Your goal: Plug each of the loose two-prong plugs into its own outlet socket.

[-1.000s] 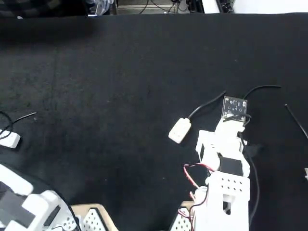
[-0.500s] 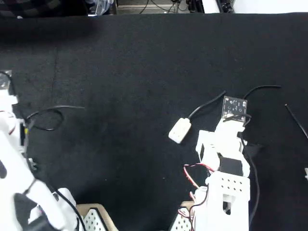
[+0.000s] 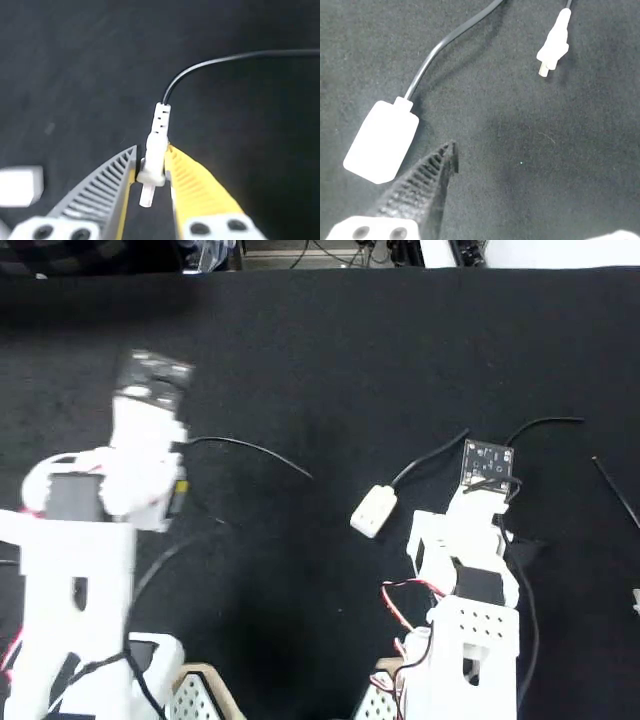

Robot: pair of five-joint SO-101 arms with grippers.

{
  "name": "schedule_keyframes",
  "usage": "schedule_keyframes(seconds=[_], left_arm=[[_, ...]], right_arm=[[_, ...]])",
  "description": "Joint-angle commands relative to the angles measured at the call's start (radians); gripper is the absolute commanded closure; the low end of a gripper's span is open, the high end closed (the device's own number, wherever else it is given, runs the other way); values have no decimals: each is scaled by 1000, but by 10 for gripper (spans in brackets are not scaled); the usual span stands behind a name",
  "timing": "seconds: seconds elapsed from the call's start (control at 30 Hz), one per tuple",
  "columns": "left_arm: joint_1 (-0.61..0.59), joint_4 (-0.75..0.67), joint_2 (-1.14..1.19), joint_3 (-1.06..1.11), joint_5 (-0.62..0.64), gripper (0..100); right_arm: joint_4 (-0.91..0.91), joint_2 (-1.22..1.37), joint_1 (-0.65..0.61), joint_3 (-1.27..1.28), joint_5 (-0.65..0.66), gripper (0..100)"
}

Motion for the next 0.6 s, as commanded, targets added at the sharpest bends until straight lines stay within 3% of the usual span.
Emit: schedule_keyframes(seconds=[0.0, 0.17, 0.37, 0.47, 0.57], left_arm=[[183, -247, -43, 159, 9, 972], [338, -583, -238, 437, 9, 972], [369, -964, -594, 832, 9, 972], [366, -1068, -755, 1007, 9, 972], [371, -1065, -913, 1132, 9, 972]], right_arm=[[-17, -16, -5, -35, 0, 503], [-69, -16, -5, -28, 3, 703], [-178, -16, 63, -5, 8, 861], [-212, -16, 86, -4, 8, 894], [-212, -16, 84, -8, 8, 900]])
